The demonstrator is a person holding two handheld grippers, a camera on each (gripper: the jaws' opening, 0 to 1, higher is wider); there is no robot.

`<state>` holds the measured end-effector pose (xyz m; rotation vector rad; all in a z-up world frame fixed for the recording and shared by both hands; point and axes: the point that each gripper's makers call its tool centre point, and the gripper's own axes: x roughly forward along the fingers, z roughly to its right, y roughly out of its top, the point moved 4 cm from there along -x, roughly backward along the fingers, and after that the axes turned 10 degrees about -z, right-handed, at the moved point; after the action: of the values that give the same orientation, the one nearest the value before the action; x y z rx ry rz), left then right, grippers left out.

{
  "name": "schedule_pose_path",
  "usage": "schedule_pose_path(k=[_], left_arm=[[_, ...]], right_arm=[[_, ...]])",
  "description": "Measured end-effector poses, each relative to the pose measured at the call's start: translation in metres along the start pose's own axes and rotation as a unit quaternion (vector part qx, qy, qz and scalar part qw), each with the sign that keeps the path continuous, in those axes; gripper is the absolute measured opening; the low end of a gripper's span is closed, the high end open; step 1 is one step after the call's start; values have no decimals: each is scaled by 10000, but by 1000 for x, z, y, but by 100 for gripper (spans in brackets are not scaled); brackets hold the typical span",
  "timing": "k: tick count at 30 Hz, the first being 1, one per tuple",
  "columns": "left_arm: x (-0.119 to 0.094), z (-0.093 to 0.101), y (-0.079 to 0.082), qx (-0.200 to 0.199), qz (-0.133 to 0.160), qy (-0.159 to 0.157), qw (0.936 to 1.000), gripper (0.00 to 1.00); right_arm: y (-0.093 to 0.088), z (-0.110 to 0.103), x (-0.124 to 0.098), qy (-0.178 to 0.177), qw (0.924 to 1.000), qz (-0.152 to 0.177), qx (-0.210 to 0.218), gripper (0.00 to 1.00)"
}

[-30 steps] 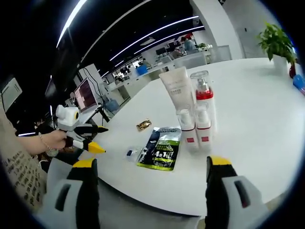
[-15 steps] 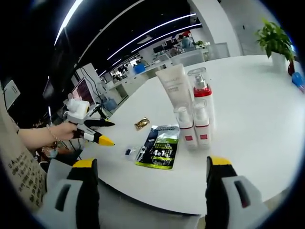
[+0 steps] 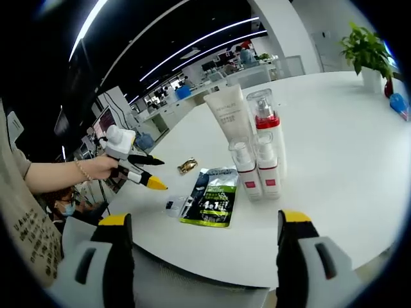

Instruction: Arrange the skincare products in the storage area until every visible bottle or jar stands upright without overlapping.

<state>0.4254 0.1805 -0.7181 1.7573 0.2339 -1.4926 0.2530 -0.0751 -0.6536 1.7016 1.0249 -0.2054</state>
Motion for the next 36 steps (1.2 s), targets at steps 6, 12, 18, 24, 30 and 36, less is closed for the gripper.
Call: schedule_pose_path(k=[6, 12, 18, 24, 30, 36], left_arm=[[12, -7, 11, 83, -128, -24, 9999, 83], [21, -10, 15, 171, -303, -93, 9994, 79], [29, -18, 22, 246, -482, -108, 9985, 76], [37, -25, 31, 454, -717, -150, 9963, 71], [46, -28, 38, 675, -876, -217, 9936, 63], [51, -37, 41, 717, -936, -215, 9928, 57]], right_arm=[[0, 1, 0, -7, 10000, 9, 54, 94], [-1, 1, 1, -5, 10000, -10, 87, 94], [-1, 1, 2, 17, 9999, -53, 98, 94], [-1, 3, 2, 2, 9999, -47, 144, 94], [-1, 5, 1, -31, 9998, -22, 209, 94], [-1, 6, 1, -62, 9996, 2, 267, 93]])
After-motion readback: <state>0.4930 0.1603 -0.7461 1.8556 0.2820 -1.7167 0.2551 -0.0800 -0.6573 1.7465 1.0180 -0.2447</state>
